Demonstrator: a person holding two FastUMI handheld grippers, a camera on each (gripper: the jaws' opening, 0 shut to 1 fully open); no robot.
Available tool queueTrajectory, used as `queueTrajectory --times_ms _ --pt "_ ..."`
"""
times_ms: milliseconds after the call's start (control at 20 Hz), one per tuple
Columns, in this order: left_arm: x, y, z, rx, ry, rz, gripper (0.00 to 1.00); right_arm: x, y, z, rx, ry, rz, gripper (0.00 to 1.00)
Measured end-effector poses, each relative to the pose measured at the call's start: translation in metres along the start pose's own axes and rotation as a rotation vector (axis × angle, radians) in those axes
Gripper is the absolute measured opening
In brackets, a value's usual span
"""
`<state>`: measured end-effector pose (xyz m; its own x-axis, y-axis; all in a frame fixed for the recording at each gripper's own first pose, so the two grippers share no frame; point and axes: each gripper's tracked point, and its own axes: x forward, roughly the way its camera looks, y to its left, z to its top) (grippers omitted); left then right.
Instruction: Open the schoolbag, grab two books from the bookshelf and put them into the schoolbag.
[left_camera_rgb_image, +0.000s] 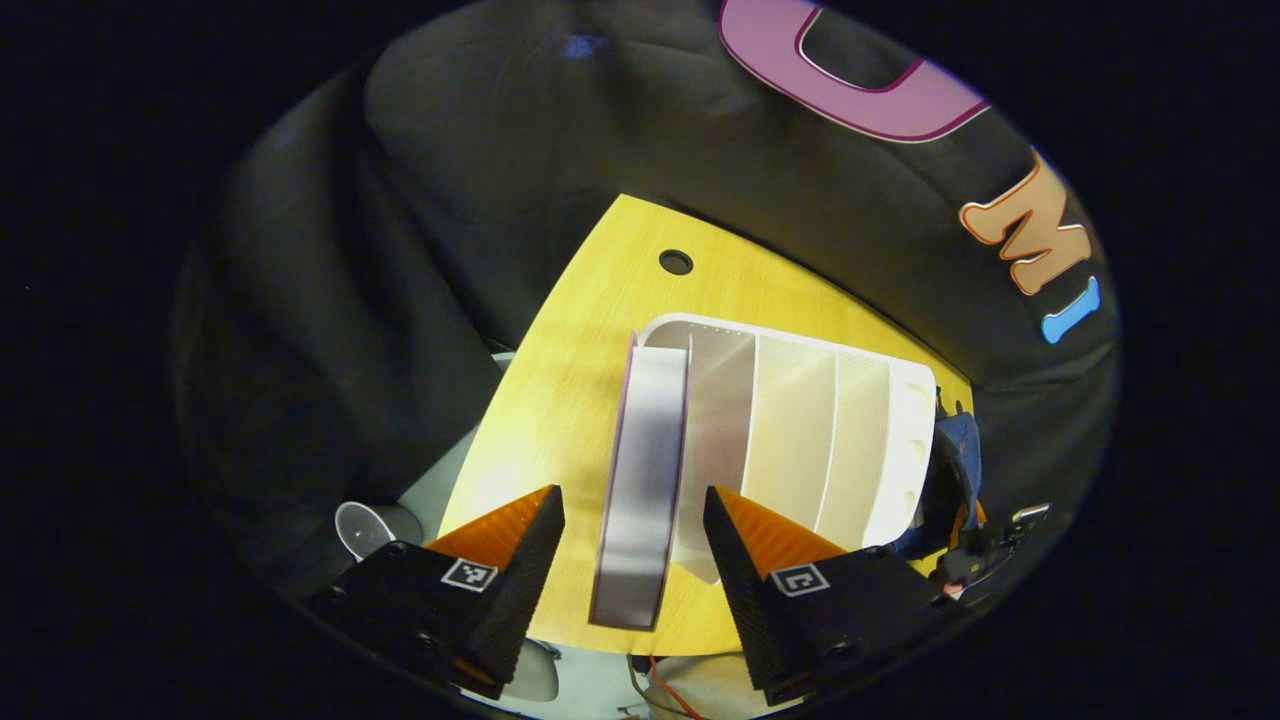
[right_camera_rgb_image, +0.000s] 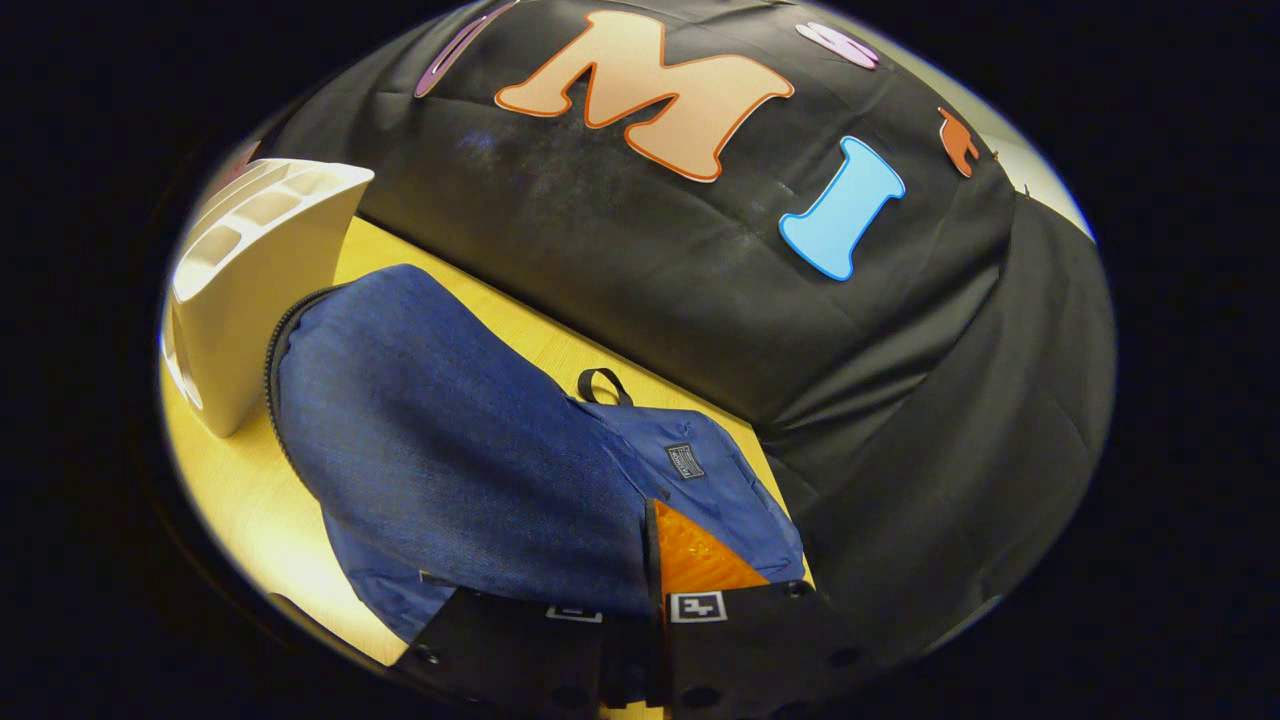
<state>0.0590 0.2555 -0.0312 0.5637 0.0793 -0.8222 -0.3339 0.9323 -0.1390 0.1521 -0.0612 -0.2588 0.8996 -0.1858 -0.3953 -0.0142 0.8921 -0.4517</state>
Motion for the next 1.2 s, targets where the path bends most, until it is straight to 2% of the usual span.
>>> queueTrajectory --times_ms 100,150,200,300,350,450,500,550,600,750,950,1200 --pt "0.006 -0.007 0.000 0.018 0.032 -0.010 0.80 0.000 0.000 0.000 -0.002 0.001 -0.001 0.08" --pt "0.007 -0.008 0.001 0.028 0.045 -0.004 0.71 0.000 0.000 0.000 -0.002 0.002 -0.001 0.08" --pt "0.011 -0.012 0.002 0.036 0.061 0.000 0.69 0.000 0.000 0.000 -0.003 0.002 -0.001 0.08" --pt "0.017 -0.010 0.002 0.057 0.095 0.027 0.60 0.001 -0.001 -0.001 -0.007 0.000 0.000 0.07" --pt "0.021 -0.009 0.000 0.066 0.110 0.041 0.53 0.000 0.000 0.000 -0.009 -0.001 0.000 0.07" --pt "0.028 -0.017 -0.002 0.060 0.137 0.039 0.45 0.001 -0.001 0.000 -0.008 -0.001 0.001 0.07" --pt "0.033 -0.020 -0.002 0.055 0.149 0.040 0.43 0.000 -0.001 -0.001 -0.008 -0.002 0.000 0.07" --pt "0.039 -0.018 -0.004 0.054 0.157 0.050 0.48 0.000 0.000 0.000 -0.007 -0.002 0.000 0.08" --pt "0.045 -0.017 -0.005 0.051 0.158 0.074 0.42 0.000 0.000 -0.001 -0.007 -0.003 0.000 0.08" --pt "0.056 -0.018 -0.010 0.073 0.181 0.113 0.40 0.000 -0.001 0.000 -0.006 -0.005 -0.002 0.08" --pt "0.065 -0.028 -0.018 0.064 0.205 0.102 0.39 0.000 -0.001 0.000 -0.008 -0.008 -0.003 0.07" --pt "0.069 -0.020 -0.020 0.026 0.203 0.126 0.40 -0.001 0.001 -0.002 -0.020 -0.011 -0.003 0.07"
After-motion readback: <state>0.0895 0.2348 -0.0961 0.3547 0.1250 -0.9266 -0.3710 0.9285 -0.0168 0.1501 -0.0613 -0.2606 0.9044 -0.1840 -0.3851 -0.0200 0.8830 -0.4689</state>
